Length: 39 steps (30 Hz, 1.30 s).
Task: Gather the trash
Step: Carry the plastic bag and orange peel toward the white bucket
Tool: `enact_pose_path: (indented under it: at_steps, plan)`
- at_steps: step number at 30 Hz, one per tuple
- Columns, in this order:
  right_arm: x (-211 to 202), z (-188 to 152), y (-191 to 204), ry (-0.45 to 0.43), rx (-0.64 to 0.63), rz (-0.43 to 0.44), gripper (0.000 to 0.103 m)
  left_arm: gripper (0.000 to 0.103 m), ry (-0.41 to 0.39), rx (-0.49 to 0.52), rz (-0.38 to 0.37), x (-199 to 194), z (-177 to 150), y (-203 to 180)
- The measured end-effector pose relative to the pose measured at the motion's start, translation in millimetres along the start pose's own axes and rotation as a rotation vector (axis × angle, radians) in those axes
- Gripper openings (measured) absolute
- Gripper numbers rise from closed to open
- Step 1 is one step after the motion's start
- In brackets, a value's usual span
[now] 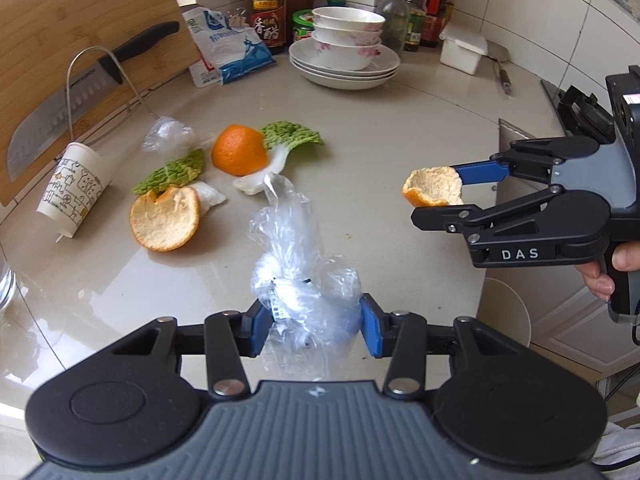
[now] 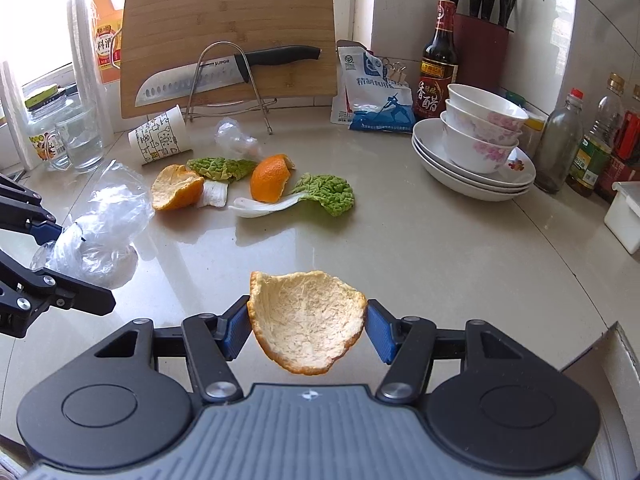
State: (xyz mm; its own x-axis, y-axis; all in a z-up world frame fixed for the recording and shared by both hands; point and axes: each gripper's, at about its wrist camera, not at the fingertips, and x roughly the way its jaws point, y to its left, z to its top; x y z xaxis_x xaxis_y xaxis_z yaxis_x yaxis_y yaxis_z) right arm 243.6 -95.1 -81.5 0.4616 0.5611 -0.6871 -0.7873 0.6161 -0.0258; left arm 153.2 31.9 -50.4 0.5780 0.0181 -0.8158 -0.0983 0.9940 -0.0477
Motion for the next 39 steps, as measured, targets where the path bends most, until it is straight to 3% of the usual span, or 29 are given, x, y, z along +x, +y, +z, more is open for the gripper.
enact_pose_path:
  at_steps: [12,24,30,39]
  plan:
    - [-61.6,-47.7,-31.7,-0.021,0.112,-0.104,0.065,0.045,-0.008,0.148,-0.135,3.3,15.4,-72.7]
    - [-108.1,-125.9,-86.4,0.019,0.299,-0.273,0.065,0.045,0.022,0.305,-0.27,31.0,30.7,-162.8]
    - [-110.7,-170.8,-118.6,0.042,0.391,-0.343,0.065,0.045,0.052,0.355,-0.321,53.7,36.1,-206.6]
    - [-83.7,-234.4,-160.9,0.096,0.496,-0.389,0.065,0.045,0.072,0.404,-0.311,89.3,38.2,-247.8]
